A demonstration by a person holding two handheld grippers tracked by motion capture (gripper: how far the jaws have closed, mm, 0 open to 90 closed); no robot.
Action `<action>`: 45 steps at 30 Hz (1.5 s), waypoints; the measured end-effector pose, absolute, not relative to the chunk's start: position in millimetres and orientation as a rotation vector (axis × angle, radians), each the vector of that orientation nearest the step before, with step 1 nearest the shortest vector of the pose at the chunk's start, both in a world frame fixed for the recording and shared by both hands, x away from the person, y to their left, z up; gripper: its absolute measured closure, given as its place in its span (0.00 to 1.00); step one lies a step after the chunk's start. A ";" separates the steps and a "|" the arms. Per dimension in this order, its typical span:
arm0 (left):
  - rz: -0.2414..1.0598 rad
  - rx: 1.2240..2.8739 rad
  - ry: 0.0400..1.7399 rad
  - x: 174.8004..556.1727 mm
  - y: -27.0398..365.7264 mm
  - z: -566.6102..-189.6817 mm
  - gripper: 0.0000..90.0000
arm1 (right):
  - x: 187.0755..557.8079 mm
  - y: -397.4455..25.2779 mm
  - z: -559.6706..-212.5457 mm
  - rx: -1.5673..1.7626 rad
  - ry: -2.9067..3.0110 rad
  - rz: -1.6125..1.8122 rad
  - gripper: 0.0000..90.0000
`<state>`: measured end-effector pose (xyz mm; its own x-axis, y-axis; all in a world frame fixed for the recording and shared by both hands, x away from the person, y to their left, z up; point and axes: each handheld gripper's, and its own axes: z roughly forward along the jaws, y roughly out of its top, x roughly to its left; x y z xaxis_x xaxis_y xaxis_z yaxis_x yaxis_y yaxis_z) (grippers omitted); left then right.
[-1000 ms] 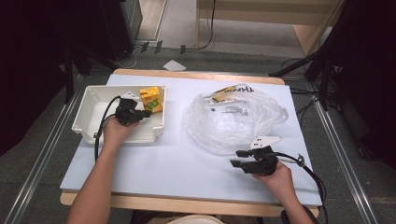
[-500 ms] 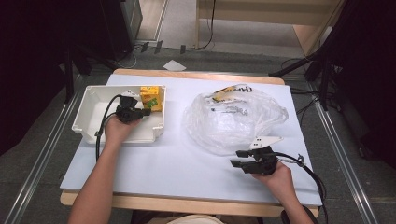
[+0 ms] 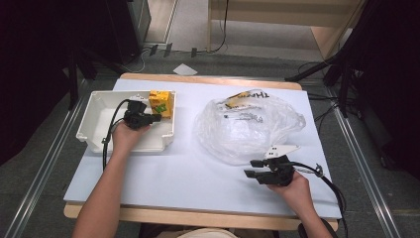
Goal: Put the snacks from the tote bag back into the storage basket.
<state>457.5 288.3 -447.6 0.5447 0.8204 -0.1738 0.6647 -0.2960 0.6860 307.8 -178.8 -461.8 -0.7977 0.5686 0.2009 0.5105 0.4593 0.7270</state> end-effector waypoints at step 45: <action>0.115 2.047 1.155 424.5 280.6 -395.8 0.55 | 308.1 -180.4 -459.9 0.970 2.613 1.284 0.59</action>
